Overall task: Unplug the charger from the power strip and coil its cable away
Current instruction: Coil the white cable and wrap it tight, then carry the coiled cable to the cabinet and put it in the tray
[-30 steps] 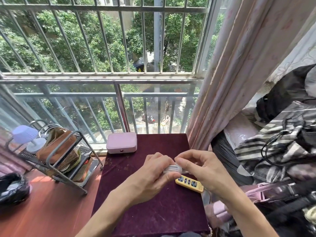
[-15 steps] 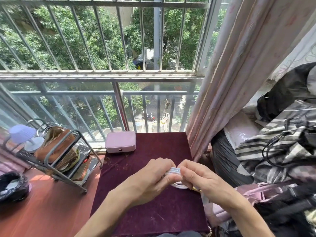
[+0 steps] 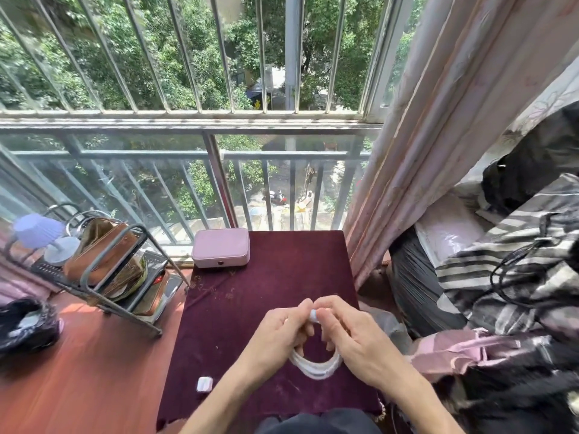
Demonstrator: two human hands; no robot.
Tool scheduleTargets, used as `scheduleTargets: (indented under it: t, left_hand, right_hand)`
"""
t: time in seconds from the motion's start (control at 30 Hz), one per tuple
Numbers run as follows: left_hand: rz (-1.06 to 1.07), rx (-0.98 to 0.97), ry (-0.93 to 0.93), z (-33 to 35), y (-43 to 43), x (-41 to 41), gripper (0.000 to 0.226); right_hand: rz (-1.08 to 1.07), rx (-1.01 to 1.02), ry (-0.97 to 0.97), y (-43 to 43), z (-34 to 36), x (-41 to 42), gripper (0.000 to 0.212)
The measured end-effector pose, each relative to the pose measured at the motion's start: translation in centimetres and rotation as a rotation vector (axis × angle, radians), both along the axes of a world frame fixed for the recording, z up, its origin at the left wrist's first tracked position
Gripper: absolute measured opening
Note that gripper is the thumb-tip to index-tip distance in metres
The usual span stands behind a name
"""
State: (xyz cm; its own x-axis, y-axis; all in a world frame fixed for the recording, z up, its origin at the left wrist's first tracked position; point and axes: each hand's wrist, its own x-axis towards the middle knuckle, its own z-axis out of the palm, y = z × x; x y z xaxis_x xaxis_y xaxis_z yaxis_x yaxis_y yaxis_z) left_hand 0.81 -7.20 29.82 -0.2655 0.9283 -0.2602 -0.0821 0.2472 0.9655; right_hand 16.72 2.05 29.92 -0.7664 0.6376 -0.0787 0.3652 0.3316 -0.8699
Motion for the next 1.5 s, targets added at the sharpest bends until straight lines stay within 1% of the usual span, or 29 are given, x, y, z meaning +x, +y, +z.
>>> scheduleTargets:
  t: [0.07, 0.13, 0.2, 0.27, 0.33, 0.4, 0.5, 0.57, 0.6, 0.67, 0.73, 0.83, 0.9, 1.0, 1.1, 1.17, 1.23, 1.3, 1.43, 1.5]
  left_hand:
    - [0.027, -0.026, -0.044, -1.2, 0.1, 0.4, 0.05]
    - [0.047, -0.093, -0.047, -2.5, 0.1, 0.5, 0.053]
    - [0.032, -0.202, 0.001, -4.4, -0.1, 0.5, 0.066]
    - [0.051, -0.293, -0.001, -6.8, -0.6, 0.4, 0.076]
    - [0.175, -0.373, -0.055, -10.0, -1.6, 0.0, 0.074]
    - [0.326, -0.476, -0.076, -13.8, -3.4, -0.7, 0.06]
    - [0.431, -0.689, 0.095, -19.9, -7.3, -2.9, 0.026]
    - [0.464, -0.824, 0.205, -23.2, -9.7, -4.8, 0.015]
    - [0.48, -0.884, 0.245, -24.6, -10.7, -5.8, 0.016]
    - [0.512, -1.007, 0.337, -27.2, -12.4, -7.8, 0.028]
    - [0.54, -1.088, 0.403, -29.7, -13.5, -9.4, 0.041]
    - [0.533, -1.107, 0.421, -33.1, -14.0, -11.0, 0.062]
    - [0.495, -1.103, 0.433, -35.1, -13.6, -11.7, 0.065]
    - [0.44, -1.089, 0.47, -37.0, -13.1, -11.9, 0.052]
    - [0.466, -1.086, 0.468, -37.6, -13.1, -12.4, 0.04]
    - [0.444, -1.067, 0.409, -37.1, -13.1, -13.0, 0.034]
    - [0.421, -1.013, 0.305, -35.4, -13.1, -12.9, 0.028]
    - [0.42, -0.951, 0.185, -33.0, -13.0, -12.1, 0.027]
    - [0.496, -0.809, -0.026, -27.5, -12.9, -9.0, 0.011]
    - [0.53, -0.751, -0.073, -25.0, -12.9, -6.7, 0.014]
  right_hand:
    - [0.047, 0.08, -0.05, -0.2, -1.3, -0.6, 0.047]
    - [0.064, 0.088, -0.082, -0.3, -2.9, -1.0, 0.046]
    - [0.052, 0.011, -0.11, -0.5, -5.0, -1.0, 0.044]
    - [-0.007, -0.065, -0.151, -1.1, -7.2, -0.9, 0.04]
    - [-0.102, -0.155, -0.173, -1.8, -9.6, -0.9, 0.036]
    - [-0.195, -0.282, -0.195, -2.5, -11.8, -1.1, 0.032]
    - [-0.256, -0.406, -0.23, -3.4, -14.9, -1.7, 0.031]
    - [-0.266, -0.443, -0.257, -3.6, -16.7, -2.4, 0.031]
    - [-0.267, -0.459, -0.273, -3.8, -17.6, -2.6, 0.03]
    - [-0.265, -0.48, -0.308, -4.0, -19.6, -3.2, 0.027]
    - [-0.262, -0.494, -0.355, -4.0, -21.6, -3.3, 0.024]
    - [-0.283, -0.499, -0.413, -4.3, -24.5, -2.5, 0.023]
    - [-0.315, -0.502, -0.452, -4.5, -26.2, -1.4, 0.021]
    - [-0.354, -0.519, -0.515, -4.9, -28.3, 0.6, 0.02]
    - [-0.356, -0.526, -0.573, -4.7, -29.2, 2.0, 0.023]
    - [-0.352, -0.524, -0.586, -4.2, -29.0, 2.4, 0.023]
    - [-0.339, -0.511, -0.581, -3.7, -28.1, 2.4, 0.023]
    - [-0.321, -0.497, -0.563, -3.2, -26.8, 2.3, 0.023]
    - [-0.255, -0.473, -0.539, -1.8, -23.1, 2.6, 0.024]
    - [-0.229, -0.465, -0.535, -1.1, -21.4, 3.5, 0.024]
